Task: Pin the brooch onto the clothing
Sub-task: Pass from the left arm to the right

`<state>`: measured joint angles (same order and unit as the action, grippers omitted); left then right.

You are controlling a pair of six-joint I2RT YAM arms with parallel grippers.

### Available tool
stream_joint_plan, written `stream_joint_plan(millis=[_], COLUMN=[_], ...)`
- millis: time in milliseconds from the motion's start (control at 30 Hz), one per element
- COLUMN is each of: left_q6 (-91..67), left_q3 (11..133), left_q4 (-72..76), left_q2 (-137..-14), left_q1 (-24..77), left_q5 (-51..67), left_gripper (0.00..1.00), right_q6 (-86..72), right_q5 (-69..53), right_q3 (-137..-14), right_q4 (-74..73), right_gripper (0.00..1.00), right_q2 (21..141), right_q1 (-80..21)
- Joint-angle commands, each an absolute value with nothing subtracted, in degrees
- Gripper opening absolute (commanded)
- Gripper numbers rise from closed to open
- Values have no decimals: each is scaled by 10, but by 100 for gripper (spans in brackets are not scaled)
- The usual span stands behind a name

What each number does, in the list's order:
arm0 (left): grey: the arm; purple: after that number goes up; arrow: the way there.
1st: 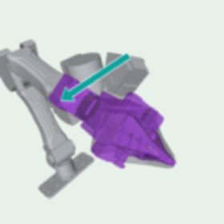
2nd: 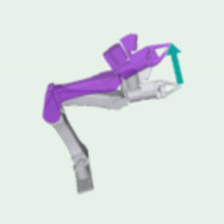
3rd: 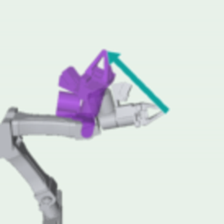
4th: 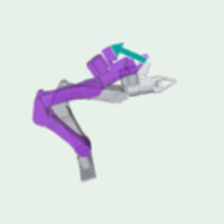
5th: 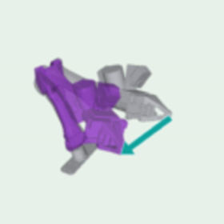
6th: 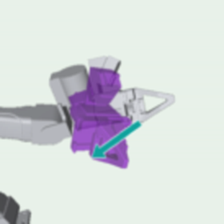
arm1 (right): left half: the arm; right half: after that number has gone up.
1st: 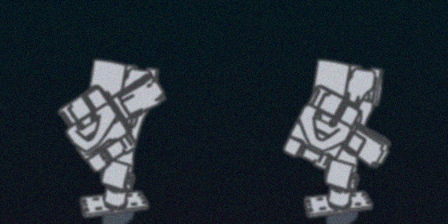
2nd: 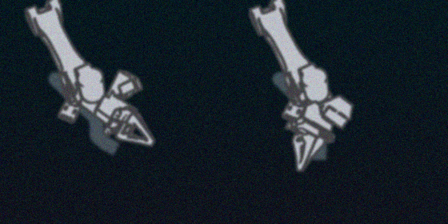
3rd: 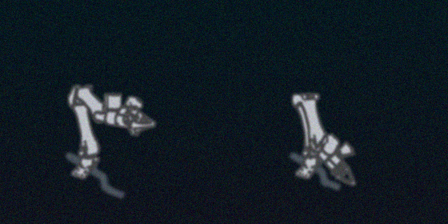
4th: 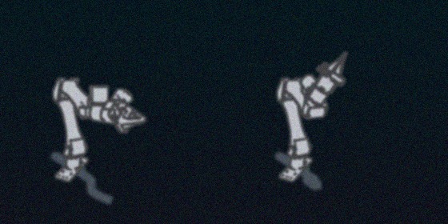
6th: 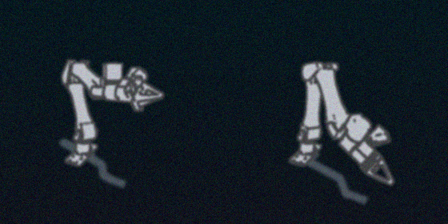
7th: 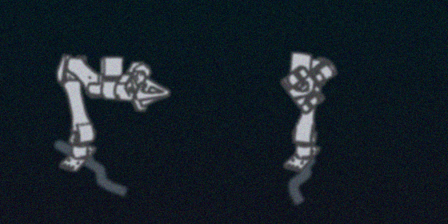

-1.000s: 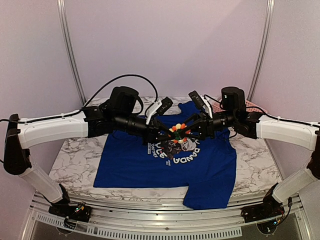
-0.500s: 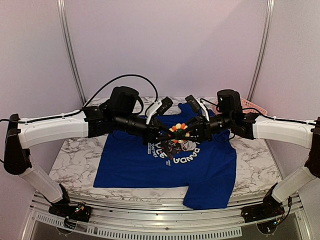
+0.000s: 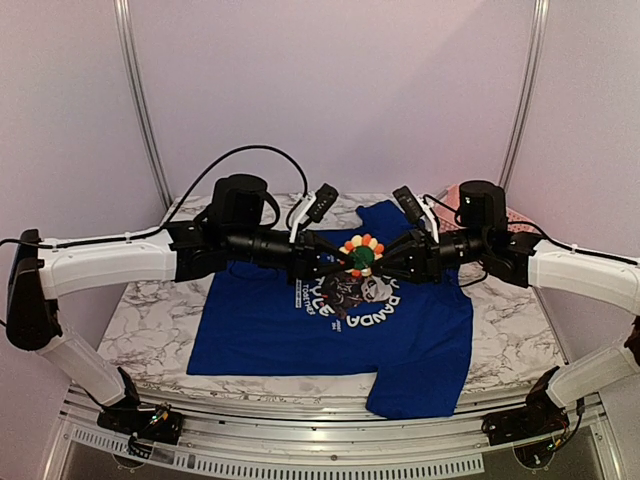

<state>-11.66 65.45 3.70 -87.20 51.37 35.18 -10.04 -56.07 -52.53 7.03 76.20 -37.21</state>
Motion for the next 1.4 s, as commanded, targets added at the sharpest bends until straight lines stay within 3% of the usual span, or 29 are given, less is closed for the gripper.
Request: stream_joint_plan(millis=[0, 367, 633, 733, 933, 1133, 1167, 1233, 1300, 1367], left_q6=[-139, -141, -149, -150, -149, -119, -105, -44, 44, 115], left_q3=[641, 626, 622, 622, 622, 621, 623, 624, 635, 660], left_q4=[88, 106, 117, 117, 117, 93, 82, 48, -26, -94], left_q2=[-848, -841, -842, -842, -842, -840, -838, -832, -821, -820], left_q1=[505, 509, 510, 510, 511, 510, 509, 504, 496, 484], left_q5=[362, 366, 367, 367, 367, 367, 367, 381, 384, 372], left_gripper=[0, 0, 0, 0, 0, 0, 9, 47, 72, 79], right_q6=[-148, -162, -178, -181, -176, -142, -120, -81, -29, 28], right_q5=[-559, -573, -582, -586, -589, -570, -562, -543, -525, -506], right_q3=[-502, -507, -505, -508, -510, -528, -537, -559, -582, -606], right_q4=[142, 165, 200, 205, 202, 118, 86, 11, -83, -159], right_gripper=[20, 5, 20, 21, 3, 0, 0, 0, 0, 0], right_q2=[751, 750, 754, 758, 758, 749, 746, 745, 751, 763], right_q1=[-371, -371, -371, -371, -372, -371, -371, -371, -371, -372])
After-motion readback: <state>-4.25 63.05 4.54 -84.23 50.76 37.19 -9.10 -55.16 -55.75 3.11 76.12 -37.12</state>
